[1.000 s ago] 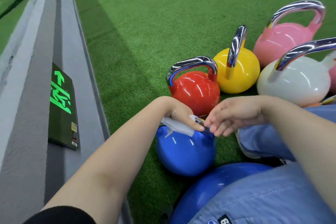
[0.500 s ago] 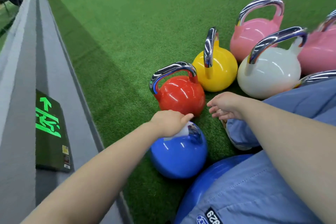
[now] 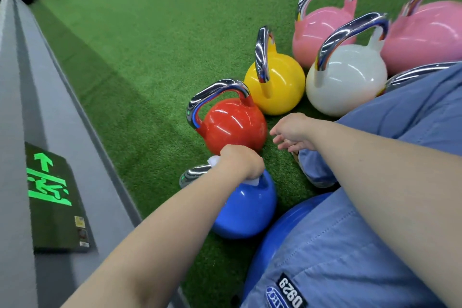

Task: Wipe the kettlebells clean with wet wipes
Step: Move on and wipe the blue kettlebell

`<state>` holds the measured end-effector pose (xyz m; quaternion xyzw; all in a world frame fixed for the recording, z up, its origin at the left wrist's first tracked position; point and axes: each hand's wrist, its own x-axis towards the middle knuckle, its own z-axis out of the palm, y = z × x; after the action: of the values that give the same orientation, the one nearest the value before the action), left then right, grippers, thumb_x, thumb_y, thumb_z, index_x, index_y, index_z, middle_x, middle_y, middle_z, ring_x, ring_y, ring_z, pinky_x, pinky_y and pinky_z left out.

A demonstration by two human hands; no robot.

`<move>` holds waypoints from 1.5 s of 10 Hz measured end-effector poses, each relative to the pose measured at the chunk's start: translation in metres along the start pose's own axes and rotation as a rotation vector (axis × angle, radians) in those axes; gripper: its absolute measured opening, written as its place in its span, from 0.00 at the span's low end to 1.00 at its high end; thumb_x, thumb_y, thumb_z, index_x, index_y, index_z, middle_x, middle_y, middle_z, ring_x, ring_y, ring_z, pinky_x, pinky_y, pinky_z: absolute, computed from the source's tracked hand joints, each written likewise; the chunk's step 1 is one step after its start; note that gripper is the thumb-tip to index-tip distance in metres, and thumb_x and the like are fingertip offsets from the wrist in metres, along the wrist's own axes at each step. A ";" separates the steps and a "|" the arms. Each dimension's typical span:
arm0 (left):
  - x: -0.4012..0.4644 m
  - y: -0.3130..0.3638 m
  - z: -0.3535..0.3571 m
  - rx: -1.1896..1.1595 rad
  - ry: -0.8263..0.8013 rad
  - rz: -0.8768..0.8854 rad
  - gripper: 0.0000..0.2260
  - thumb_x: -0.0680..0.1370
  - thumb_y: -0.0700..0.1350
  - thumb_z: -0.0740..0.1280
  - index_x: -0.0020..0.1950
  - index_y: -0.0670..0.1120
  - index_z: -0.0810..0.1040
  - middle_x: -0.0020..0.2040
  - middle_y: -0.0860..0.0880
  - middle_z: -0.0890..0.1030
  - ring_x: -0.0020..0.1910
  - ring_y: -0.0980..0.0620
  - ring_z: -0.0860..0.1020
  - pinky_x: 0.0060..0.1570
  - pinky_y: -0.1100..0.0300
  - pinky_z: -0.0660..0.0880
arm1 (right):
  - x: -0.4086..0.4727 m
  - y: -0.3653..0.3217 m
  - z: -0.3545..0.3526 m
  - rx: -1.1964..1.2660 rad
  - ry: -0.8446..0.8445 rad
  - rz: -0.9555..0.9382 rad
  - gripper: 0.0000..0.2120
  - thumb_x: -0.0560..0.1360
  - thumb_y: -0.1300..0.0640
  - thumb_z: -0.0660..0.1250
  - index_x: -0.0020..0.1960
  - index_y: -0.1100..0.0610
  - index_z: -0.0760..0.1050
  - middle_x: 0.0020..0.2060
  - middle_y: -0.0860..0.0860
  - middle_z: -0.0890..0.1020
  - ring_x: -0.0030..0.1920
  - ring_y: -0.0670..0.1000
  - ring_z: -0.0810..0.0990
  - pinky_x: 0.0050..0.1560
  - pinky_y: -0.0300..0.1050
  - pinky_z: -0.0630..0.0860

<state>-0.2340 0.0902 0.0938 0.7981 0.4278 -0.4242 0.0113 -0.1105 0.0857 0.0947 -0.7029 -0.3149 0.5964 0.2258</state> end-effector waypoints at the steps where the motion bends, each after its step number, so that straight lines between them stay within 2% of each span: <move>1: 0.019 0.023 0.008 0.261 -0.011 -0.016 0.16 0.79 0.49 0.57 0.64 0.49 0.75 0.63 0.51 0.76 0.62 0.48 0.73 0.47 0.57 0.67 | 0.000 0.001 0.000 0.012 0.005 0.031 0.13 0.81 0.58 0.54 0.62 0.58 0.73 0.50 0.54 0.77 0.37 0.48 0.75 0.54 0.47 0.71; 2: 0.031 0.040 0.018 0.398 -0.058 0.010 0.15 0.77 0.46 0.60 0.63 0.49 0.75 0.61 0.52 0.76 0.61 0.50 0.73 0.45 0.58 0.69 | -0.002 0.000 0.000 0.025 0.005 0.029 0.13 0.81 0.59 0.55 0.62 0.59 0.73 0.50 0.55 0.77 0.41 0.50 0.76 0.56 0.48 0.72; 3: 0.055 0.041 0.037 0.679 -0.122 0.081 0.26 0.66 0.37 0.56 0.63 0.47 0.75 0.61 0.49 0.77 0.52 0.50 0.74 0.30 0.61 0.65 | -0.003 0.001 -0.001 0.037 0.014 0.016 0.13 0.80 0.60 0.55 0.60 0.60 0.74 0.47 0.55 0.78 0.38 0.50 0.76 0.56 0.49 0.72; 4: 0.085 0.045 0.053 0.879 -0.290 0.170 0.08 0.75 0.46 0.59 0.52 0.46 0.72 0.67 0.49 0.71 0.62 0.48 0.69 0.34 0.59 0.65 | -0.003 0.002 -0.002 0.043 0.018 0.020 0.13 0.80 0.60 0.55 0.59 0.60 0.74 0.40 0.53 0.77 0.35 0.50 0.75 0.55 0.49 0.72; 5: 0.069 0.052 0.072 0.349 -0.358 0.095 0.09 0.81 0.49 0.55 0.49 0.46 0.72 0.65 0.50 0.69 0.64 0.49 0.66 0.54 0.53 0.70 | -0.003 0.004 -0.004 0.052 0.019 0.024 0.13 0.80 0.60 0.55 0.59 0.60 0.74 0.39 0.53 0.76 0.35 0.50 0.75 0.55 0.49 0.73; 6: 0.073 0.045 0.094 0.246 -0.446 0.062 0.17 0.82 0.46 0.51 0.58 0.55 0.79 0.50 0.57 0.76 0.50 0.56 0.76 0.55 0.34 0.66 | -0.004 0.006 -0.007 0.045 0.014 0.020 0.13 0.81 0.60 0.53 0.59 0.60 0.74 0.39 0.53 0.75 0.35 0.50 0.74 0.55 0.49 0.73; 7: 0.059 0.055 0.096 0.478 -0.136 0.294 0.16 0.82 0.40 0.51 0.60 0.45 0.77 0.54 0.51 0.78 0.52 0.49 0.77 0.58 0.44 0.70 | -0.001 0.007 -0.010 0.019 0.018 0.032 0.14 0.81 0.59 0.53 0.61 0.61 0.73 0.40 0.54 0.75 0.35 0.50 0.74 0.55 0.48 0.72; 8: 0.007 0.055 0.072 0.519 0.206 0.265 0.14 0.81 0.38 0.52 0.64 0.37 0.69 0.58 0.42 0.75 0.57 0.45 0.74 0.57 0.53 0.70 | -0.004 0.011 -0.003 -0.104 -0.060 0.078 0.15 0.82 0.59 0.52 0.64 0.62 0.70 0.46 0.55 0.75 0.41 0.51 0.75 0.59 0.47 0.71; 9: 0.010 0.055 0.082 0.583 0.291 0.261 0.15 0.81 0.38 0.51 0.65 0.42 0.69 0.60 0.49 0.74 0.61 0.52 0.69 0.64 0.61 0.61 | -0.004 0.020 0.012 -0.046 -0.111 0.116 0.17 0.82 0.60 0.52 0.68 0.64 0.66 0.44 0.57 0.77 0.48 0.53 0.79 0.60 0.46 0.72; 10: 0.008 0.045 0.090 0.155 0.508 0.328 0.16 0.75 0.50 0.54 0.42 0.63 0.81 0.41 0.65 0.79 0.47 0.70 0.72 0.58 0.73 0.61 | -0.009 0.026 0.028 0.074 -0.237 0.196 0.16 0.82 0.61 0.50 0.65 0.63 0.69 0.58 0.59 0.77 0.62 0.56 0.75 0.67 0.46 0.66; 11: 0.007 0.048 0.096 0.136 0.665 0.509 0.06 0.66 0.50 0.66 0.31 0.51 0.80 0.32 0.54 0.78 0.34 0.53 0.78 0.45 0.62 0.74 | -0.007 0.030 0.033 -0.074 -0.296 0.201 0.15 0.81 0.62 0.52 0.64 0.63 0.70 0.66 0.61 0.71 0.68 0.56 0.70 0.69 0.45 0.63; 12: -0.012 0.036 0.097 -0.173 0.881 0.601 0.09 0.71 0.49 0.63 0.34 0.46 0.77 0.33 0.49 0.77 0.34 0.47 0.76 0.42 0.57 0.76 | -0.005 0.039 0.038 -0.081 -0.366 0.209 0.13 0.80 0.64 0.51 0.56 0.62 0.74 0.59 0.60 0.78 0.58 0.54 0.76 0.59 0.44 0.70; 13: -0.027 0.011 0.088 -0.443 1.210 0.579 0.09 0.73 0.43 0.61 0.34 0.43 0.76 0.33 0.46 0.77 0.34 0.46 0.72 0.35 0.56 0.70 | 0.000 0.044 0.045 -0.003 -0.324 0.114 0.18 0.76 0.70 0.49 0.37 0.57 0.73 0.33 0.53 0.73 0.32 0.48 0.67 0.36 0.40 0.66; 14: -0.038 -0.025 0.067 -0.652 1.418 0.302 0.10 0.75 0.41 0.59 0.36 0.40 0.76 0.35 0.45 0.78 0.37 0.48 0.70 0.38 0.55 0.68 | -0.001 0.043 0.046 -0.052 -0.283 -0.039 0.12 0.75 0.69 0.60 0.45 0.60 0.81 0.40 0.54 0.81 0.43 0.49 0.74 0.42 0.40 0.72; 15: -0.031 -0.061 0.055 -0.788 1.287 -0.060 0.13 0.76 0.45 0.57 0.41 0.41 0.78 0.39 0.45 0.79 0.40 0.47 0.73 0.42 0.54 0.68 | -0.001 0.043 0.052 -0.119 -0.185 -0.184 0.12 0.74 0.71 0.63 0.52 0.62 0.82 0.51 0.59 0.83 0.47 0.50 0.74 0.47 0.43 0.72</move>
<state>-0.3215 0.0868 0.1013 0.8134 0.4914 0.3097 0.0321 -0.1541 0.0518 0.0560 -0.6251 -0.4322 0.6160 0.2075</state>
